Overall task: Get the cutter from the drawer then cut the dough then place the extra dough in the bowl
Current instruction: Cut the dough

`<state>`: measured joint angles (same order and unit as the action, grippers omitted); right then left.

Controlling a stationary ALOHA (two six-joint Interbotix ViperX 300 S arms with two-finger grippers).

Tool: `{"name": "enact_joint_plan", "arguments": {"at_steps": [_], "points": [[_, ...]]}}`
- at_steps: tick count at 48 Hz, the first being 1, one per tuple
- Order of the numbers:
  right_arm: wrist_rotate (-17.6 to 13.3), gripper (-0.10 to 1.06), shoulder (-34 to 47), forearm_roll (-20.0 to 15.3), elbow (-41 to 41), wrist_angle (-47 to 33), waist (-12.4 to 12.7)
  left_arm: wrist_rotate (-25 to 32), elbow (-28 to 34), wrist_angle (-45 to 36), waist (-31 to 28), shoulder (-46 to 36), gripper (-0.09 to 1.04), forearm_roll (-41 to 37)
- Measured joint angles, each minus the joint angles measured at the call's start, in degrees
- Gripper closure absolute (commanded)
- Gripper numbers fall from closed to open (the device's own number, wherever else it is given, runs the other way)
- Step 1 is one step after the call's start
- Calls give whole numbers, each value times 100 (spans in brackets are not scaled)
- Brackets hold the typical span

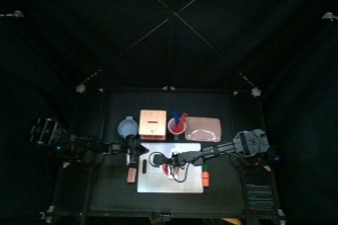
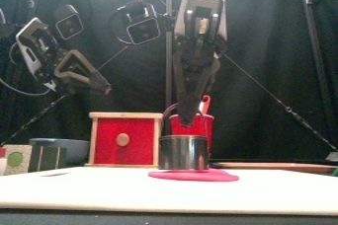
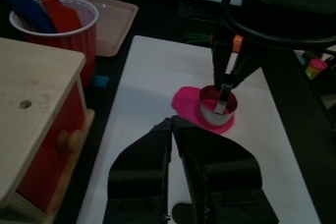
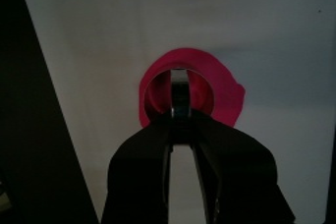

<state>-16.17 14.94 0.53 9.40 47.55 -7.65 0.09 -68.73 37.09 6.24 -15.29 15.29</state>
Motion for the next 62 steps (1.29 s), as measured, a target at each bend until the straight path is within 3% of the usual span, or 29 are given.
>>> {"name": "enact_joint_plan", "arguments": {"at_steps": [14,28,62], "points": [[0,43,-9,9,-35,308,-18,0,-26,-9,0,0,41,62],[0,43,-9,149,-53,316,-9,0,-26,-9,9,9,41,70],[0,40,-9,114,-44,281,0,0,-44,0,0,18,41,97]]}}
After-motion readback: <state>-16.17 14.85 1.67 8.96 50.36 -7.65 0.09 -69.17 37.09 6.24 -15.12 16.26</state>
